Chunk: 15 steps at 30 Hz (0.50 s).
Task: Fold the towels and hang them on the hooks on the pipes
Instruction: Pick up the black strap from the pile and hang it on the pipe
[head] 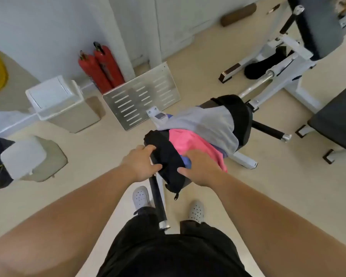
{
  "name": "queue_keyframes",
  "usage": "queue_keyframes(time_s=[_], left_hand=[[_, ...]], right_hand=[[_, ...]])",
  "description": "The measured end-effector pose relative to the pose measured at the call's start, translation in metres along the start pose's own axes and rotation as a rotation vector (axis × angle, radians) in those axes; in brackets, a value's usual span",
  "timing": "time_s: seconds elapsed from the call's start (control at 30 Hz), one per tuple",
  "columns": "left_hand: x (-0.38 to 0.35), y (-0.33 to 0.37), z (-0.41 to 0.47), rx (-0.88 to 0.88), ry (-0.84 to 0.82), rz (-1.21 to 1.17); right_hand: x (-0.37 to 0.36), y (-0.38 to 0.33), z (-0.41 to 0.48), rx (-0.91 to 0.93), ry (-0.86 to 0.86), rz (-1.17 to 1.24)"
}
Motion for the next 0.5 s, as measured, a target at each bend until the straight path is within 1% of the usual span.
queue_keyframes(time_s=[0.03,0.13,0.23,0.3,0.43,0.5], left_hand=[[-0.001,-0.001,0.008,-0.007,-0.017,-0.014],[-0.006,-0.007,0.028,-0.059,-0.086,-0.015],[-0.017,-0.014,0.045,-0.154,-0.166,-0.006],[-0.024,-0.017,0.049,-0.205,-0.220,0.032],[-0.032,-0.022,0.046,-0.247,-0.194,0.115],[-0.034,-0.024,0.044,-0.274,-0.192,0.170]], right_hand=[[-0.005,-0.001,0.007,0.002,-0.017,0.034],[-0.019,-0.006,0.020,-0.094,-0.054,0.110],[-0.040,-0.007,0.028,-0.162,0.046,0.248],[-0.051,-0.005,0.030,-0.202,0.125,0.260],[-0.063,-0.004,0.034,-0.278,0.269,0.270],[-0.068,-0.005,0.038,-0.321,0.306,0.250]])
Point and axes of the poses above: each hand's wrist, its own z-axis towards the middle knuckle, its own x-axis out of the back of the hand, y = z × x, the point moved 2 cm from there along z, towards the middle knuckle, and after that the axes turned 5 degrees about z, right-handed, at the moved point
